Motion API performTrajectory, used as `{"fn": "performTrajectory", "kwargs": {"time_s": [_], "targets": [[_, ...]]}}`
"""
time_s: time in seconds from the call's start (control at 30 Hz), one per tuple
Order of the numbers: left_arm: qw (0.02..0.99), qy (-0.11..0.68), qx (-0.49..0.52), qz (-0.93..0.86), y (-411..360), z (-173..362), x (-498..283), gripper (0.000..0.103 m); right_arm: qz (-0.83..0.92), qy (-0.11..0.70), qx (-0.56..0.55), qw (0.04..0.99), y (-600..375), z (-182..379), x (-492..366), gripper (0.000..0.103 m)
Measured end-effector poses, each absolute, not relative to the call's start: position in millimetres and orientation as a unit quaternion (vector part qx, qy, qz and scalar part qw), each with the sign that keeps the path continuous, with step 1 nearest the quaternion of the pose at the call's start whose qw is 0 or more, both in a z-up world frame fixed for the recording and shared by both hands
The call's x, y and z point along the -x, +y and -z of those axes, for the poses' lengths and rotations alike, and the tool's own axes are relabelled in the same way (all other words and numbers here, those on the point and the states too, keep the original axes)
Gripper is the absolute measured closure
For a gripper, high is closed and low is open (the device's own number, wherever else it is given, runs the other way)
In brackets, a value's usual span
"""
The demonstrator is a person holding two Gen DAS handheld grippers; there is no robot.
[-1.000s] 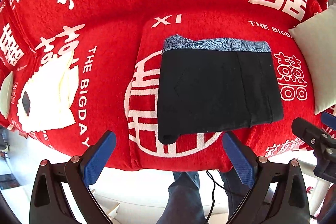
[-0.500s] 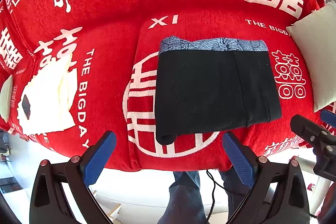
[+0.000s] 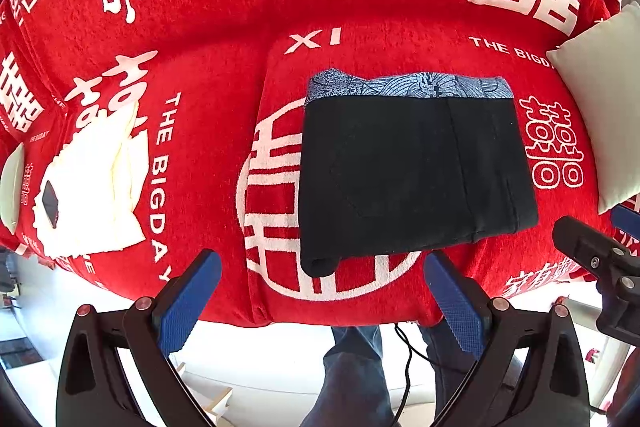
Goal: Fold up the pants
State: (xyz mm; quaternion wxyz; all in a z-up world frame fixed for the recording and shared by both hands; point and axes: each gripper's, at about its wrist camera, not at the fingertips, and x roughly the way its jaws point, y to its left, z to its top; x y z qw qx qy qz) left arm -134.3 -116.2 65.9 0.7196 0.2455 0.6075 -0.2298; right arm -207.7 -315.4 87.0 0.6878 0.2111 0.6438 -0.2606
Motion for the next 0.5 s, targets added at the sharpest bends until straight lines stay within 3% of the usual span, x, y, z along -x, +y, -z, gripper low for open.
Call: {"fn": "performTrajectory", "kwargs": {"time_s": [0.5], "targets": [[0.720, 0.609, -0.244, 0.226, -118.2, -65.2, 133.3, 0.002, 0.257, 0.646, -0.210, 0.687, -315.0, -85.9, 204.6, 0.000]]}}
